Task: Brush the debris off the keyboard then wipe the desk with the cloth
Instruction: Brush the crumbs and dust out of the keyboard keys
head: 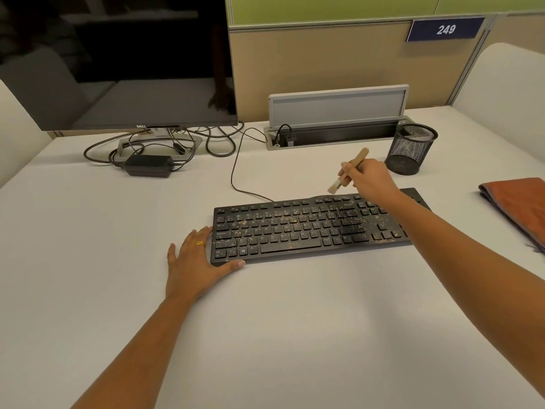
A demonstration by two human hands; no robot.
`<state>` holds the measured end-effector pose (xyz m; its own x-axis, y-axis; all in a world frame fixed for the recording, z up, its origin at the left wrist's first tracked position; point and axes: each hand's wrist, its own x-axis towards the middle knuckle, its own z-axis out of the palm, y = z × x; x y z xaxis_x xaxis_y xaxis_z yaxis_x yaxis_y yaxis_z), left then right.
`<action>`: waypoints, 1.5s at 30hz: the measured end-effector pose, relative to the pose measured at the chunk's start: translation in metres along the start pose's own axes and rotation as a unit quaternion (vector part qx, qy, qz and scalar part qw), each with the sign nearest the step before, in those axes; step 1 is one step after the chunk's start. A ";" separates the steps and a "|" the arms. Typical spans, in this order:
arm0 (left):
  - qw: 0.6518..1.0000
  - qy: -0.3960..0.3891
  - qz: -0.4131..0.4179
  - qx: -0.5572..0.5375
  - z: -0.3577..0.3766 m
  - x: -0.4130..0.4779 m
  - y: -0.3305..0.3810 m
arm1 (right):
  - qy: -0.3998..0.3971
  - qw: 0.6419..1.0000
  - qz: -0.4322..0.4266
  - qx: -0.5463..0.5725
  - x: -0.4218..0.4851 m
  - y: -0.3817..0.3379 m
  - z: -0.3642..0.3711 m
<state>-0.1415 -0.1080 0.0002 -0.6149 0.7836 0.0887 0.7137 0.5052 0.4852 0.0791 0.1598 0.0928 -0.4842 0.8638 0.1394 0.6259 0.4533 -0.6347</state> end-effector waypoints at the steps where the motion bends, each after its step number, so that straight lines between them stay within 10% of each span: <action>1: 1.000 -0.001 -0.001 0.000 0.000 0.000 0.000 | -0.015 1.000 -0.002 -0.001 -0.001 -0.001 0.002; 7: 1.000 -0.002 0.000 -0.001 0.000 0.000 -0.001 | 0.012 0.977 -0.010 -0.213 -0.001 -0.002 0.002; 39: 1.000 -0.003 -0.003 0.001 0.000 -0.001 -0.001 | 0.001 0.997 -0.016 -0.074 0.003 0.005 0.002; 45: 1.000 -0.008 -0.006 0.002 -0.001 -0.001 0.001 | -0.004 0.975 -0.029 -0.221 0.002 0.007 -0.006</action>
<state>-0.1408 -0.1084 0.0016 -0.6180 0.7831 0.0691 0.7077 0.5159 0.4827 0.0863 0.1659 0.0937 -0.5299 0.8332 0.1583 0.7992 0.5530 -0.2356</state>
